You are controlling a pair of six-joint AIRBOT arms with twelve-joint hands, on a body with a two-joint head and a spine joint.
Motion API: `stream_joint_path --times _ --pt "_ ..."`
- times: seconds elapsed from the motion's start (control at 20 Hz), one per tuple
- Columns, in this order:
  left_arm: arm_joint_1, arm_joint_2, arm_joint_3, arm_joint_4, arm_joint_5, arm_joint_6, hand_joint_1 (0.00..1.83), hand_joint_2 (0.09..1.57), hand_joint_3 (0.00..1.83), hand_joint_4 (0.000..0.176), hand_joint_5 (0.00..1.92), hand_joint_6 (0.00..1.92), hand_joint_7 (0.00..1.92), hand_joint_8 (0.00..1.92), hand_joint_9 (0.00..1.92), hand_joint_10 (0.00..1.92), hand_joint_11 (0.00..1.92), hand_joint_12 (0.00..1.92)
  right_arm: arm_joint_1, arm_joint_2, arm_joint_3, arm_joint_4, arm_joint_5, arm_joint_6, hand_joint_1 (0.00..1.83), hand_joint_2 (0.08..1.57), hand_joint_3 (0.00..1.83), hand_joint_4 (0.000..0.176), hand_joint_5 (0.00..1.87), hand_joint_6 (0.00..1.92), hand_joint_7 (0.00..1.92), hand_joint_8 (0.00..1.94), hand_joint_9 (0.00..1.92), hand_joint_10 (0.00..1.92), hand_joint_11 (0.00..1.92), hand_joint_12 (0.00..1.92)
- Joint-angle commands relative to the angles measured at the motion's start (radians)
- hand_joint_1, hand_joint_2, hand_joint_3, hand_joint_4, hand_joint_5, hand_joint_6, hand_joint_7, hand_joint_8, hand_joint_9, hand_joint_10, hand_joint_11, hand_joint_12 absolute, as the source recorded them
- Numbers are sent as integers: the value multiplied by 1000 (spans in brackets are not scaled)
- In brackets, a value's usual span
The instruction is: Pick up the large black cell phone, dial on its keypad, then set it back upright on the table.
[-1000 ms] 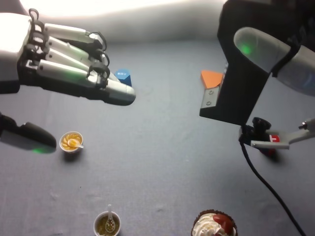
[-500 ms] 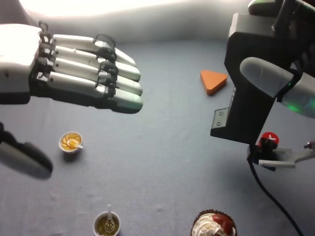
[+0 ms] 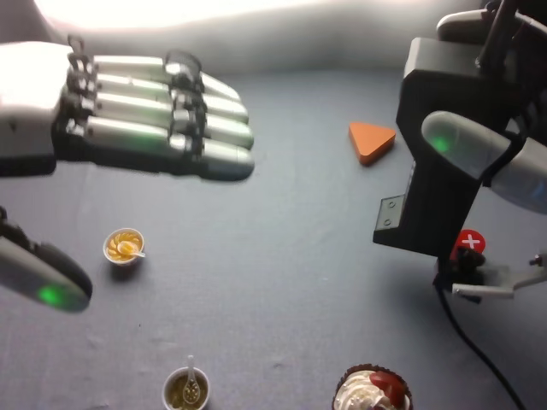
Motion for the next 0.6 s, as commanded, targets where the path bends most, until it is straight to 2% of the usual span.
stream_joint_path --times 0.0,0.1,0.35,0.4,0.55 --pt "-25 8 0 -98 -64 2 115 1141 4 22 126 0 153 1 120 1 0 380 2 3 7 -44 125 23 1369 1138 0 0 929 952 942 1044 830 1388 760 1512" --pt "-26 8 0 -97 -67 1 136 1137 0 19 130 1 154 1 117 0 0 371 2 -6 15 -43 125 23 1371 1134 0 0 931 952 929 1043 861 1358 802 1460" --pt "-50 8 -4 -73 -60 5 103 1156 3 28 155 2 186 1 154 4 0 418 2 -53 63 -38 124 22 1377 1115 0 0 960 894 967 985 913 1288 831 1416" --pt "-52 9 -4 -61 -56 3 106 1151 1 29 155 2 185 1 159 4 0 426 1 -65 77 -31 124 22 1375 1120 1 0 931 946 959 988 912 1288 823 1402" --pt "-58 13 -4 -35 -52 -13 94 1168 3 18 160 0 195 1 163 1 0 451 0 -81 100 -29 124 22 1372 1130 1 0 918 973 933 1033 889 1315 823 1401"
